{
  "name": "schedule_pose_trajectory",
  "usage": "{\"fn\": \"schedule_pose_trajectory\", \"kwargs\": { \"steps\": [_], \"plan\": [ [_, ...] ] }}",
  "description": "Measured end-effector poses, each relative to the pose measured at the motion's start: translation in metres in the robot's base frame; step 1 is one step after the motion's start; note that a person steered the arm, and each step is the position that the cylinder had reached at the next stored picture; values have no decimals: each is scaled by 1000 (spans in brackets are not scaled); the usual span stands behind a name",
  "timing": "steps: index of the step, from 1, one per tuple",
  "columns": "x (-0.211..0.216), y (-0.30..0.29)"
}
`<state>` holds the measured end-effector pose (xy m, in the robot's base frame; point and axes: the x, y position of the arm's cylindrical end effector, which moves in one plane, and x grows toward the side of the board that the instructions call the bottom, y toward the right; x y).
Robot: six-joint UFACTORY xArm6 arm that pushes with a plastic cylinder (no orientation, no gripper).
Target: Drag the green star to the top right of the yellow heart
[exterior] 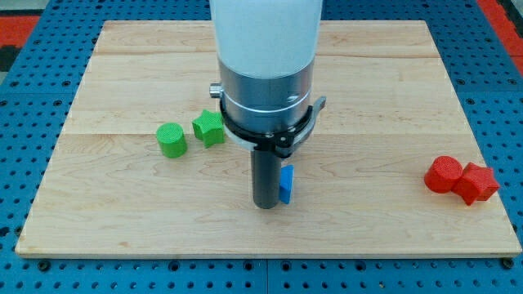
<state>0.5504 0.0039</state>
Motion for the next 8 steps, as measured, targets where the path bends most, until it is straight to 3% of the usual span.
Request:
{"fn": "schedule_pose_trajectory", "kwargs": {
  "steps": [1, 2, 3, 8],
  "plan": [
    [3, -66],
    [-16, -76],
    [-43, -60],
    [-93, -78]
  ]
}}
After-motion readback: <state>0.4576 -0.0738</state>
